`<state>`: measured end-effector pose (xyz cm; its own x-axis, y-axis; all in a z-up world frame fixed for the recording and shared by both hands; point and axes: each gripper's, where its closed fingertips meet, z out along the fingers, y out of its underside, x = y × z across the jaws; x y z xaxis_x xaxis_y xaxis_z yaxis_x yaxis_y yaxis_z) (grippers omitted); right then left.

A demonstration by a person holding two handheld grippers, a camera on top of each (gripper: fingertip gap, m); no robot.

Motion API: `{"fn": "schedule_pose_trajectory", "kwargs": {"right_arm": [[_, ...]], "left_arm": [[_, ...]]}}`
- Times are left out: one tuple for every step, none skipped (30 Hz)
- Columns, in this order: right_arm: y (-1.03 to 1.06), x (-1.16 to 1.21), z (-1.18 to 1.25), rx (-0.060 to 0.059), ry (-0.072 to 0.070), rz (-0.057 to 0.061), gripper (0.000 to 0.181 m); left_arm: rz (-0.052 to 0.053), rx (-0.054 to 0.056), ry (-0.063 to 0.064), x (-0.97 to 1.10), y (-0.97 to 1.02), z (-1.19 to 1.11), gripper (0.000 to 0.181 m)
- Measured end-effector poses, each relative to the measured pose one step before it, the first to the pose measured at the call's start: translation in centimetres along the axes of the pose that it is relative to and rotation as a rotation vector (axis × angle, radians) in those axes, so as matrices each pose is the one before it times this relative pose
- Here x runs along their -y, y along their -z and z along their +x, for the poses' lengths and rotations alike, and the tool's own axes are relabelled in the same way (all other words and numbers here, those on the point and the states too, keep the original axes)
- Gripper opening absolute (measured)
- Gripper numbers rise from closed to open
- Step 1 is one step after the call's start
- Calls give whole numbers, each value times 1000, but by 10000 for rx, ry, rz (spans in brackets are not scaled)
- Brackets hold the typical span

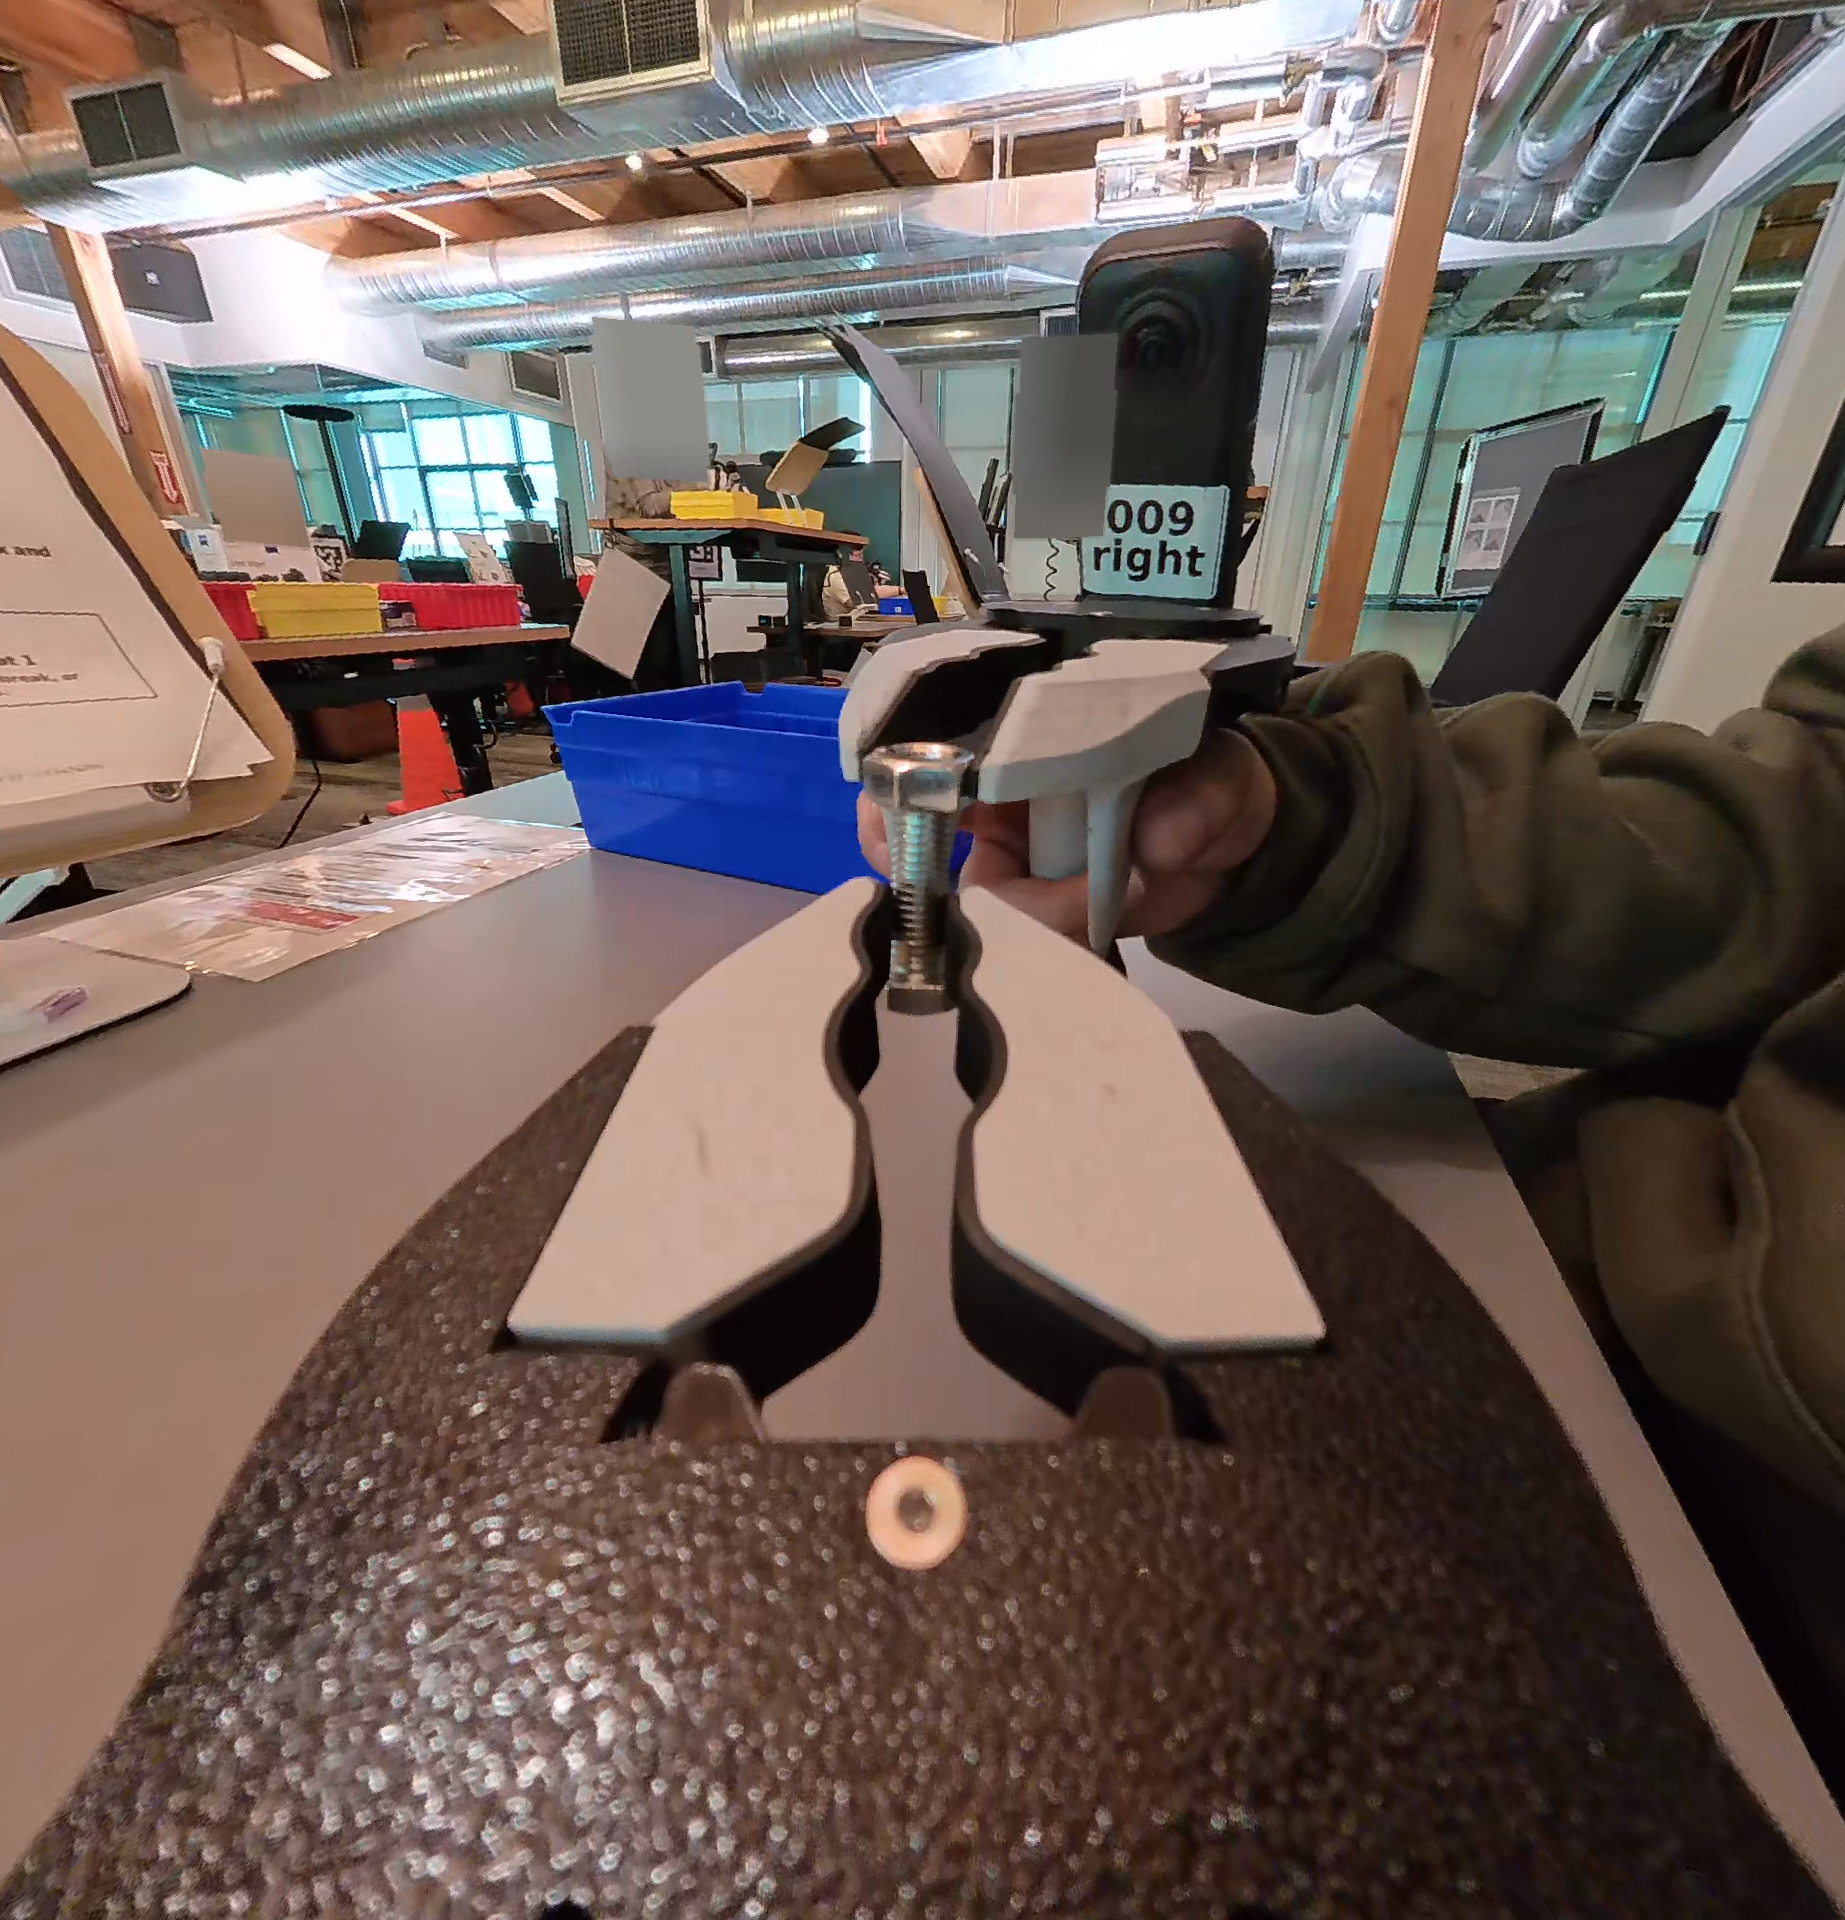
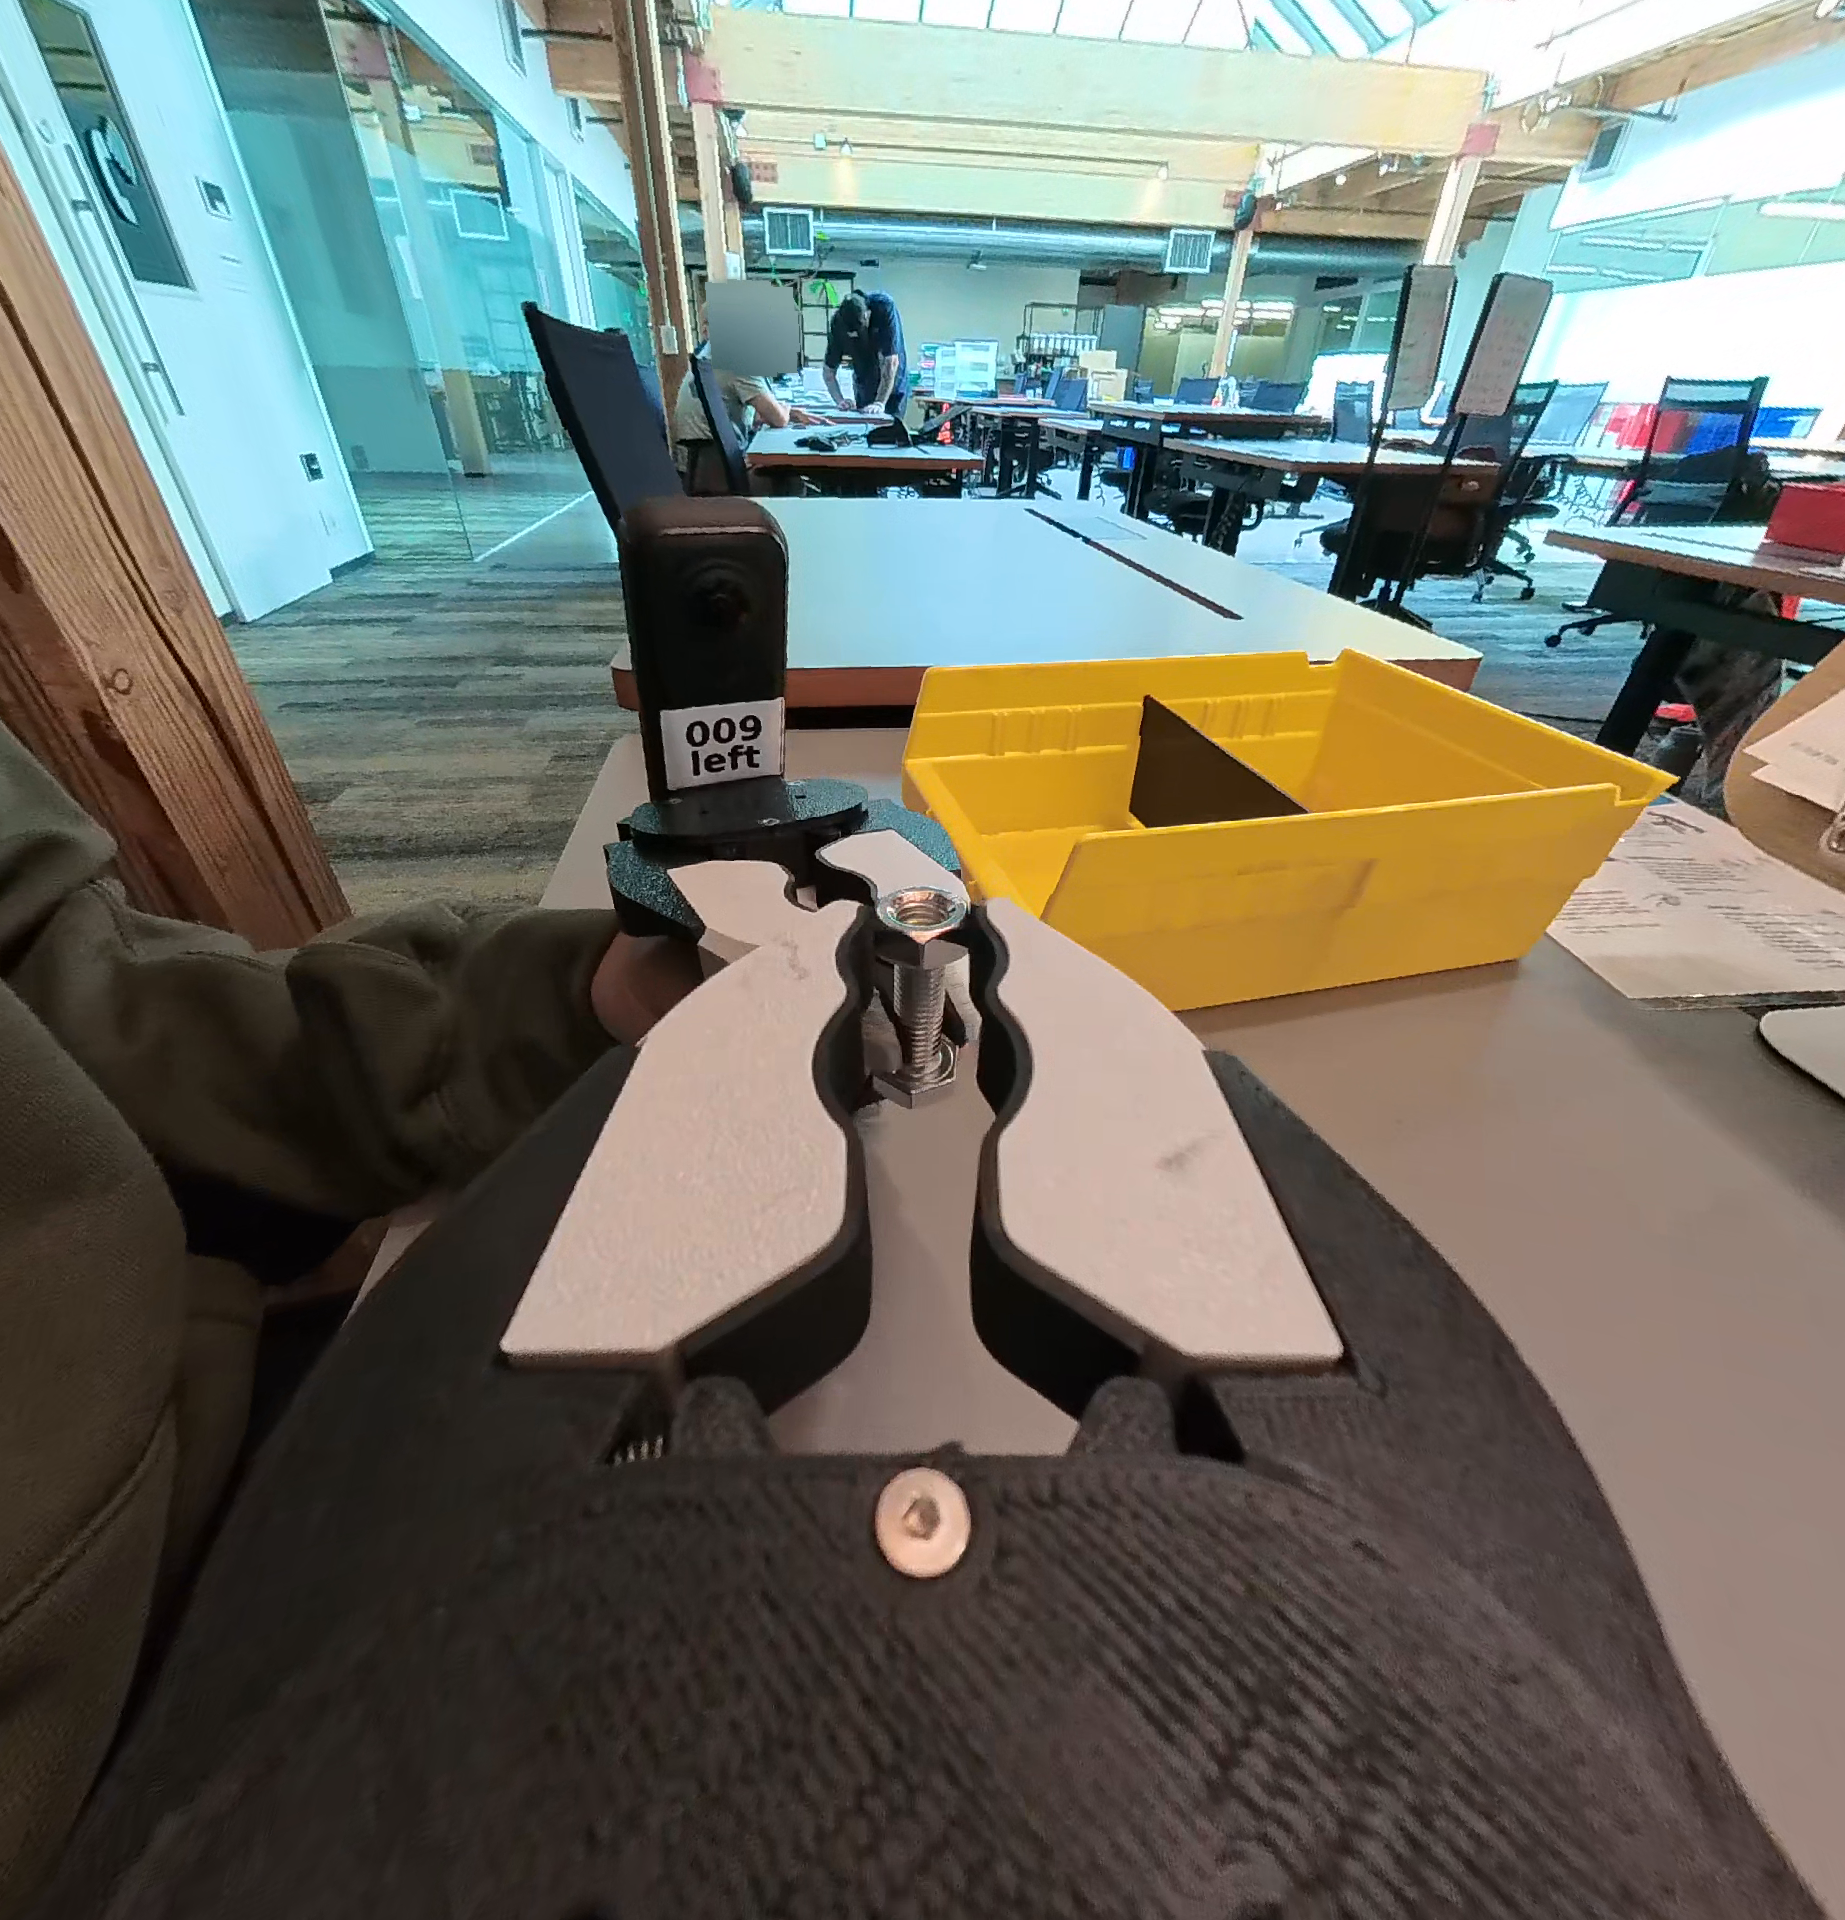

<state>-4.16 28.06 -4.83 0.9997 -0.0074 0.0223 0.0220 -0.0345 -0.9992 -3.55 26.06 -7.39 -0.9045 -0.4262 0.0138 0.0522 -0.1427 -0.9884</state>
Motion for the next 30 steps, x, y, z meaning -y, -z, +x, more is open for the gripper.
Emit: {"fn": "schedule_pose_trajectory", "kwargs": {"right_arm": [[-7,-15,-42,14,-19,-4,17],[3,-36,-25,25,-44,-20,17],[18,-1,29,-16,-44,16,17],[22,25,-9,-12,-34,52,17],[22,9,-41,12,-9,38,17],[14,-3,-4,-22,9,21,17],[26,-41,-1,-21,17,-8,17],[23,-44,-37,4,12,-19,17],[22,-21,-18,-4,9,-16,17],[22,0,1,-4,21,-16,17],[7,19,3,-10,13,-9,17],[17,28,-34,-5,-2,6,17],[-6,15,-51,16,-14,-5,18],[-16,-24,3,-4,25,-58,18],[-16,-49,38,-26,60,-111,17],[-15,-89,39,-48,22,-151,17],[-2,-98,-1,-7,-14,-167,17],[-4,-80,-25,41,-45,-162,17],[18,-31,-18,48,-79,-121,17],[29,-2,-51,80,-149,-82,17],[33,21,-44,96,-235,-59,17],[26,38,-25,85,-254,-34,17],[13,7,-2,60,-213,-22,17],[-8,-35,-44,67,-123,-39,17],[-13,-60,3,3,-63,-39,17],[6,-80,91,-51,-10,-52,17],[-2,-86,35,-14,7,-57,17],[14,-66,-10,10,2,-37,17],[41,-24,45,-26,1,-16,17],[36,-12,54,-34,-2,3,17]], "left_arm": [[-18,3,-39,-49,-16,17,9],[8,13,-4,-10,-3,2,9],[33,11,14,34,-8,1,9],[31,-12,-4,40,-18,44,9],[8,1,-10,22,6,19,9],[-24,5,-16,-13,0,-1,9],[-31,-12,-21,-32,7,19,9],[-12,0,-18,-7,2,23,9],[24,18,-15,44,8,-2,9],[19,-2,7,14,-16,-1,9],[-13,-16,24,-31,-10,16,9],[-47,-4,0,-71,-28,13,9],[-62,7,-56,-80,-16,34,9],[-62,35,-69,-68,-18,-11,9],[-63,28,-27,-68,-2,-34,9],[-48,7,-8,-86,6,-10,9],[-36,7,-61,-66,23,5,9],[-34,38,-107,-32,17,-1,9],[-30,11,-94,2,-7,30,9],[-7,-21,-57,21,-17,61,9],[23,-2,-50,44,-14,42,9],[24,27,-71,28,-4,9,9],[-6,-9,-57,-16,-8,34,9],[-36,-5,-29,-50,-10,4,9],[-46,42,-23,-81,8,-57,9],[-57,20,-14,-90,-11,-32,9],[-46,-7,-13,-74,-15,14,9],[-30,14,-3,-31,-11,-16,9],[-18,22,6,-18,-23,-29,9],[-24,-10,21,-36,-28,6,9]]}}
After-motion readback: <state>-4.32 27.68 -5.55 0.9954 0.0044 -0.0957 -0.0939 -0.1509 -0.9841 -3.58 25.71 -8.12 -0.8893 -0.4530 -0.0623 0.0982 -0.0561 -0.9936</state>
